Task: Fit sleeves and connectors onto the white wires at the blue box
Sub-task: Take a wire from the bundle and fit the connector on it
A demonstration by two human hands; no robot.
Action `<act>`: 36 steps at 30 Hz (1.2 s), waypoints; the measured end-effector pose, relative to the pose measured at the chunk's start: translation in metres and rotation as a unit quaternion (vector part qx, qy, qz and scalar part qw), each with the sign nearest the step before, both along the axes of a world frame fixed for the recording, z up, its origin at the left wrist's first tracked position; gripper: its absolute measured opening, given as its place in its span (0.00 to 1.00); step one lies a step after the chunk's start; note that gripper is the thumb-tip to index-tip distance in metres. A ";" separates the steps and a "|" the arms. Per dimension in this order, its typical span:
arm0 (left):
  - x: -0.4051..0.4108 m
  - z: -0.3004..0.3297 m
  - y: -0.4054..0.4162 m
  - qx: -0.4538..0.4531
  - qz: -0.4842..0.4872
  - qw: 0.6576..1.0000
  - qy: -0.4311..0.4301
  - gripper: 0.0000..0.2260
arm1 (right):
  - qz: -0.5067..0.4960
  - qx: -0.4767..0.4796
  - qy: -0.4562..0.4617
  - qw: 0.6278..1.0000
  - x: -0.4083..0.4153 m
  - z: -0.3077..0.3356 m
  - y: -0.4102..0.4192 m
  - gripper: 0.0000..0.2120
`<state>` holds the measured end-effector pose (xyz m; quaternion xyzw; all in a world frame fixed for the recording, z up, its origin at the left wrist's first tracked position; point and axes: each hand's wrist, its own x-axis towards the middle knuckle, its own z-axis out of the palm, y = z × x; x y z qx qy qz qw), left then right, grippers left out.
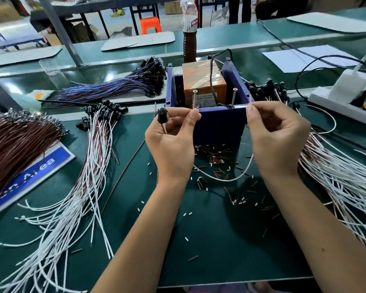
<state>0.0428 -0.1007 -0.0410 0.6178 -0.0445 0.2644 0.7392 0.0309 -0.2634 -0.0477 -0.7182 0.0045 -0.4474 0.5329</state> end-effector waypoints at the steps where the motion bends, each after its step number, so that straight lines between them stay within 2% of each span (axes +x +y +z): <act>1: 0.001 0.001 -0.001 0.007 0.019 1.000 -0.006 0.05 | -0.022 -0.019 -0.005 1.000 0.000 0.000 0.001 0.03; 9: 0.004 0.004 -0.007 0.042 0.098 0.994 -0.023 0.06 | -0.122 -0.080 -0.034 0.989 0.007 0.005 0.008 0.04; 18: 0.004 0.006 -0.010 0.076 0.132 0.988 -0.016 0.06 | -0.135 -0.200 -0.021 0.970 0.003 0.012 0.019 0.08; 32: 0.001 0.009 -0.009 0.125 0.162 0.979 -0.027 0.07 | -0.116 -0.202 -0.030 0.972 -0.003 0.008 0.017 0.05; 36: 0.001 0.009 -0.009 0.126 0.160 0.979 -0.030 0.07 | -0.117 -0.194 -0.018 0.974 -0.003 0.008 0.018 0.07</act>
